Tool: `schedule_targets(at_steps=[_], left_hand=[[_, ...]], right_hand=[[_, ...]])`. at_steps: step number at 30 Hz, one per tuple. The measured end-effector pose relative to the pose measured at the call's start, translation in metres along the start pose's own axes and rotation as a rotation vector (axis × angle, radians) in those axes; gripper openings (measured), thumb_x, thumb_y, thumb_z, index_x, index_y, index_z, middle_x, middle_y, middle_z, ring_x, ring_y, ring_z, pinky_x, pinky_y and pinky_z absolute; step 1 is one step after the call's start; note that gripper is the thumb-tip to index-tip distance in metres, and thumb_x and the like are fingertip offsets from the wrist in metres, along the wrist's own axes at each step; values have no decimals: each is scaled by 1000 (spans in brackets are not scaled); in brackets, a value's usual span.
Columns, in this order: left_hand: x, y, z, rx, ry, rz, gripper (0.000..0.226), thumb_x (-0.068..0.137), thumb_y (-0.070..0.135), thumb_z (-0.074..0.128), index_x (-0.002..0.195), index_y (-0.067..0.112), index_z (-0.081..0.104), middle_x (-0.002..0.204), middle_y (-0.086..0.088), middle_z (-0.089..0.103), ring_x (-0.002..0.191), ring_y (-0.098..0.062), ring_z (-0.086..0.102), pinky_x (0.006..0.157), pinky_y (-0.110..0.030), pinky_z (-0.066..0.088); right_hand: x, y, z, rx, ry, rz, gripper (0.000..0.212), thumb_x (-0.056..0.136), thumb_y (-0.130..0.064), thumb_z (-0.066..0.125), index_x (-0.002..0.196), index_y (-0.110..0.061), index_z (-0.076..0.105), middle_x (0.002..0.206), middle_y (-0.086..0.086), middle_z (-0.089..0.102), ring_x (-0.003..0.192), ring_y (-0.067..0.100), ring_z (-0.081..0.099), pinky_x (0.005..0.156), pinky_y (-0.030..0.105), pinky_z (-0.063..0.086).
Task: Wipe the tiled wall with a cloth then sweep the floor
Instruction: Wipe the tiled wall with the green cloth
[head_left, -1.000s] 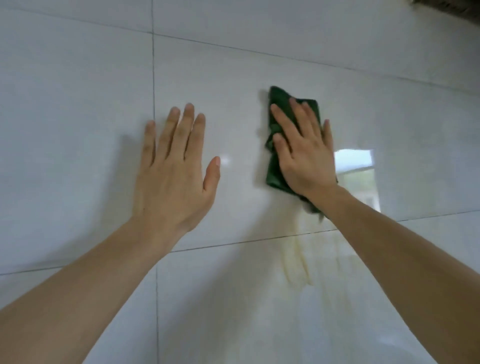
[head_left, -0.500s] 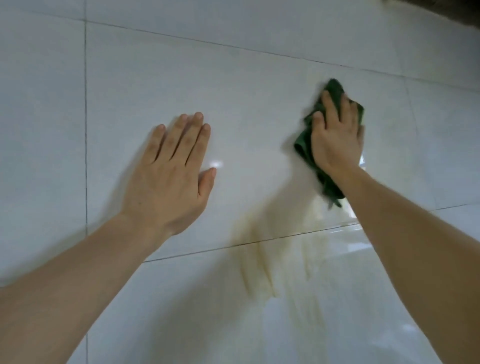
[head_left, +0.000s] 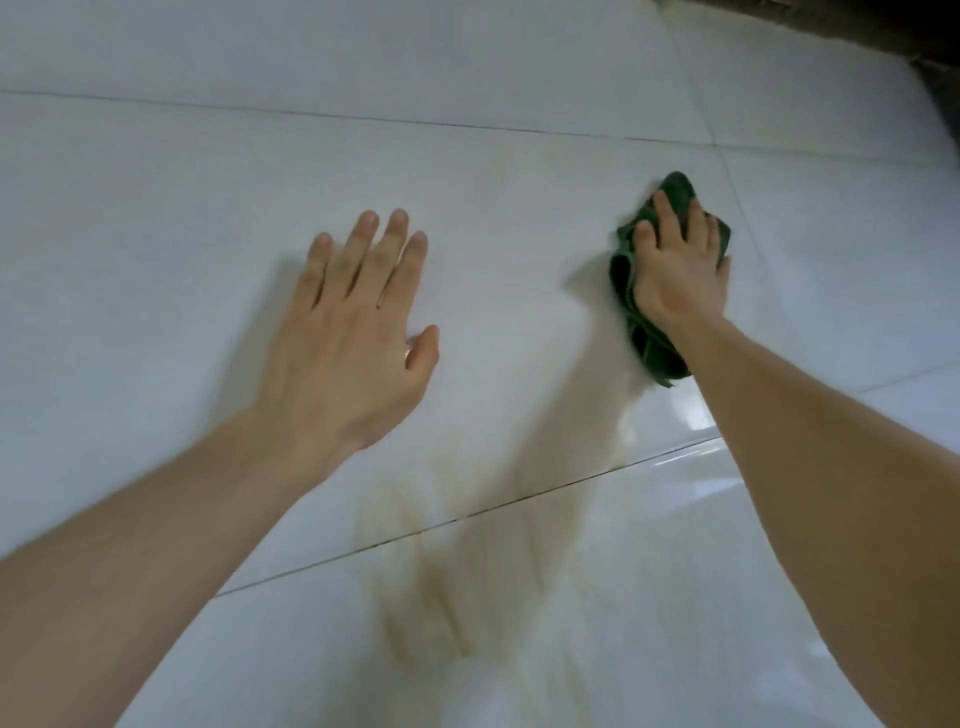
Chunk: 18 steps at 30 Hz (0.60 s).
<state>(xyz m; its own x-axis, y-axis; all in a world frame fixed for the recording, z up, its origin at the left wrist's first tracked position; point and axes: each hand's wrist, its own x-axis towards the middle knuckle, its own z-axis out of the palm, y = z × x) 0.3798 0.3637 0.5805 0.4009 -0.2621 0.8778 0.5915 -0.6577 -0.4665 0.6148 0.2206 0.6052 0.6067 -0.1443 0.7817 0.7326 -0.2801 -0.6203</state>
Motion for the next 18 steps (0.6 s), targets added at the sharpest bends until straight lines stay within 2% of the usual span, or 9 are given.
schedule_targets(at_steps=[2, 5, 6, 7, 10, 12, 15, 16, 18], left_hand=[[20, 13, 3, 1, -4, 72, 66, 90, 41, 23, 149, 11, 13, 157, -7, 10, 144, -22, 4, 115, -38, -1], [44, 29, 13, -21, -52, 32, 66, 94, 45, 25, 149, 18, 1, 158, -2, -5, 144, -20, -8, 116, -38, -6], [48, 31, 15, -7, -75, 13, 67, 93, 48, 24, 149, 20, 0, 158, -1, -7, 144, -20, -10, 116, -38, -7], [50, 33, 17, 17, -84, 8, 68, 92, 50, 23, 149, 21, 0, 158, -1, -7, 144, -21, -11, 116, -39, -7], [51, 33, 20, 59, -95, 21, 68, 92, 53, 21, 149, 22, 1, 158, -1, -8, 144, -23, -11, 116, -40, -7], [52, 31, 20, 68, -112, 23, 69, 91, 53, 19, 149, 21, -1, 157, -1, -10, 143, -24, -12, 116, -40, -7], [52, 32, 20, 92, -140, 31, 71, 91, 53, 16, 149, 18, -6, 157, -3, -14, 143, -25, -15, 115, -41, -9], [52, 32, 21, 103, -141, 34, 72, 91, 53, 15, 149, 17, -7, 157, -4, -14, 143, -25, -15, 114, -42, -9], [51, 34, 21, 116, -147, 33, 73, 89, 53, 14, 148, 16, -8, 157, -4, -15, 143, -26, -15, 114, -42, -9]], right_hand=[[-10, -9, 7, -15, 26, -155, 52, 101, -39, 20, 152, -31, 14, 161, 2, 4, 148, 21, -1, 120, 45, 0], [-15, -16, 11, -65, -19, -583, 51, 100, -43, 24, 150, -38, 16, 161, -6, 6, 148, 14, 0, 119, 40, -3], [-8, -6, 9, -65, -17, -586, 50, 100, -43, 23, 149, -39, 17, 160, -7, 7, 148, 13, 1, 119, 40, -2], [3, 9, 4, -41, -3, -474, 50, 100, -43, 23, 149, -39, 17, 160, -7, 8, 148, 13, 3, 119, 43, -2], [24, 58, -7, 48, 52, 21, 52, 99, -42, 20, 150, -35, 18, 160, 0, 10, 147, 19, 4, 119, 51, 1], [25, 74, -9, 35, 42, 140, 52, 99, -38, 20, 151, -31, 16, 160, 4, 7, 148, 21, 2, 119, 50, 3], [32, 63, -5, -29, 68, 96, 53, 99, -34, 20, 151, -24, 17, 160, 7, 5, 147, 26, 1, 119, 48, 6], [37, 48, -1, -61, 90, -12, 55, 97, -36, 17, 150, -23, 21, 160, 6, 6, 147, 27, 3, 119, 48, 7], [35, 3, 6, -116, 81, -356, 59, 93, -43, 13, 148, -25, 27, 161, 1, 9, 147, 24, 4, 120, 45, 6]])
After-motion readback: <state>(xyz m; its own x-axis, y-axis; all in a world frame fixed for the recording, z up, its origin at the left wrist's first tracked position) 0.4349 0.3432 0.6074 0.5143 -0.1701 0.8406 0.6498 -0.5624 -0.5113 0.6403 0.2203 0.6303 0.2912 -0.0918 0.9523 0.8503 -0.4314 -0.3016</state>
